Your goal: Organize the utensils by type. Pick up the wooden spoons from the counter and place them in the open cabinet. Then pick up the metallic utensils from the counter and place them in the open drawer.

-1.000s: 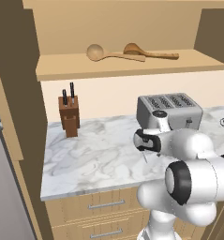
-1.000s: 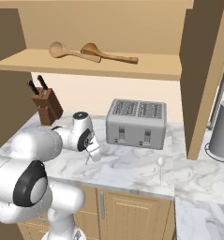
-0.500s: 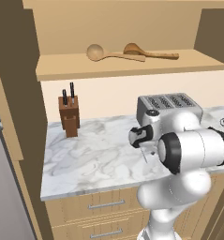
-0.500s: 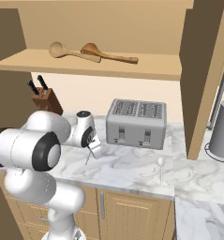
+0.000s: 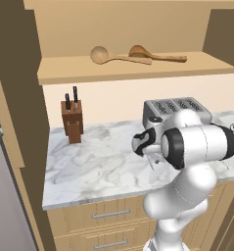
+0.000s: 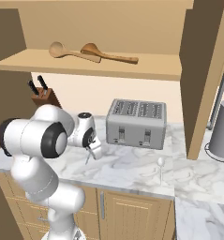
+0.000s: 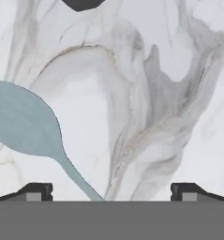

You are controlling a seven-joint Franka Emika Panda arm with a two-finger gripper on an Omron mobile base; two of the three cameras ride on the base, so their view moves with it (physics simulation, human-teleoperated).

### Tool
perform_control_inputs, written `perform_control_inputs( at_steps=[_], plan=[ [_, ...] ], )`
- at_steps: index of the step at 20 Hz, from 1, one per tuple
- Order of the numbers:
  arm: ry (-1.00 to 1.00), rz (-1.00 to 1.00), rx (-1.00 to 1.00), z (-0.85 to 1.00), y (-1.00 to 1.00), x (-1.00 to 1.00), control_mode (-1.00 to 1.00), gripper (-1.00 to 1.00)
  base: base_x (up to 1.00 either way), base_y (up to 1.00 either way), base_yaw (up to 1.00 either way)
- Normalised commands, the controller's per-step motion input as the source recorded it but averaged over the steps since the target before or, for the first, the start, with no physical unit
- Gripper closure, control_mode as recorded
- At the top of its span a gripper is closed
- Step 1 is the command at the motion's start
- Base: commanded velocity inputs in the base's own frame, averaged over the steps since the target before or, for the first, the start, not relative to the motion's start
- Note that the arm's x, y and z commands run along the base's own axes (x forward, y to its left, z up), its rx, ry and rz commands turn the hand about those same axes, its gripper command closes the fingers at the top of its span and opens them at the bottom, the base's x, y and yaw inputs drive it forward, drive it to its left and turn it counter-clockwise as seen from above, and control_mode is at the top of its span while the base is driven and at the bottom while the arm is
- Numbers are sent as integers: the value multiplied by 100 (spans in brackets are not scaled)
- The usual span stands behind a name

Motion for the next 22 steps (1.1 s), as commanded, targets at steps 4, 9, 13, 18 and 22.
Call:
perform_control_inputs(
  at_steps=[4, 9, 13, 18, 22],
  plan=[
    [0, 8, 0, -15, 2, 20, -100, -100, 0, 0, 0],
    [6, 10, 0, -38, 11, 0, -100, -100, 0, 0, 0],
    [6, 11, 0, -46, 5, 0, -100, -100, 0, 0, 0],
    [2, 10, 0, -35, 2, 3, -100, -100, 0, 0, 0],
    [0, 7, 0, -51, 2, -7, -100, -100, 0, 0, 0]
  ],
)
